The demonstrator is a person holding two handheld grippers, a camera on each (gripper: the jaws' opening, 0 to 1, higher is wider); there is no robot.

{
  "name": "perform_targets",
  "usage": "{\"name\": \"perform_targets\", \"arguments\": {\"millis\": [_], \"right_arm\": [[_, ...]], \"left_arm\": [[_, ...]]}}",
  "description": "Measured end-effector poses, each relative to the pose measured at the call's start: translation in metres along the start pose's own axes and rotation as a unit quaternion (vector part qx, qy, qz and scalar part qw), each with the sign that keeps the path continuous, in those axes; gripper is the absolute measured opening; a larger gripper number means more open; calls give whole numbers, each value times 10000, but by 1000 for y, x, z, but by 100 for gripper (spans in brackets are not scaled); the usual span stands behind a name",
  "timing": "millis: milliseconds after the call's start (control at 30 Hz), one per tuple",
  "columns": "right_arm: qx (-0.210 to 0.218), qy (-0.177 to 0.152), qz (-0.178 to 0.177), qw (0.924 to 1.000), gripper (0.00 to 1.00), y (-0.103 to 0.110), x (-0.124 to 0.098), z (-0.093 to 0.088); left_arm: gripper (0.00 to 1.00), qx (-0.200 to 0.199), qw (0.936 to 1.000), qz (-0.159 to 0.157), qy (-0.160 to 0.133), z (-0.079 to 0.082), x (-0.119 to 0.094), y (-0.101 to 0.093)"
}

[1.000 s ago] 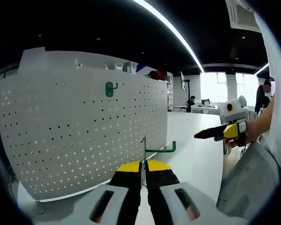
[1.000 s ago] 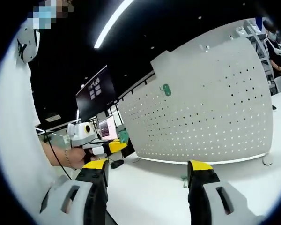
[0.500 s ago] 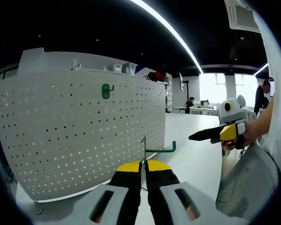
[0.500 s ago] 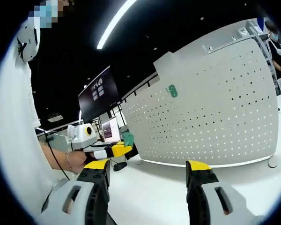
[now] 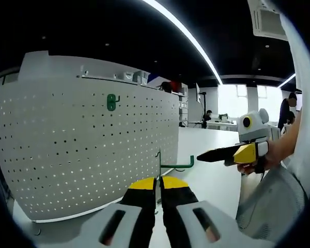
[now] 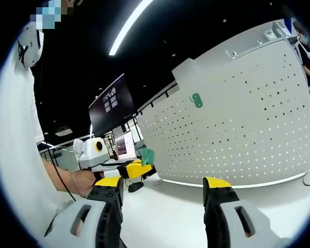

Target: Insert the hook assembly into the mounting plate slot until the hook locks in place.

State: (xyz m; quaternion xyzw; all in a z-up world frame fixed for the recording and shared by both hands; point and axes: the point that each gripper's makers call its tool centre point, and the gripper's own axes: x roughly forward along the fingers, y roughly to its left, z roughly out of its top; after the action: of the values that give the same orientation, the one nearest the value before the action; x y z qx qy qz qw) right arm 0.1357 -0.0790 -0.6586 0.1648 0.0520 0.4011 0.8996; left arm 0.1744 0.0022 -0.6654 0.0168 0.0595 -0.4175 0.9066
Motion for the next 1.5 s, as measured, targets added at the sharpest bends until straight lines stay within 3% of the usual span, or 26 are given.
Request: {"name": "perform_targets", "arguments": {"millis": [533, 1500], "right_arm": [[193, -142, 138, 9996, 55, 12, 16, 4], [204, -81, 489, 9986, 53, 27, 58, 4]], "left_arm": [[2, -12, 10000, -63, -4, 2, 5, -12], [2, -13, 10000, 72, 20, -2, 1, -6]]}}
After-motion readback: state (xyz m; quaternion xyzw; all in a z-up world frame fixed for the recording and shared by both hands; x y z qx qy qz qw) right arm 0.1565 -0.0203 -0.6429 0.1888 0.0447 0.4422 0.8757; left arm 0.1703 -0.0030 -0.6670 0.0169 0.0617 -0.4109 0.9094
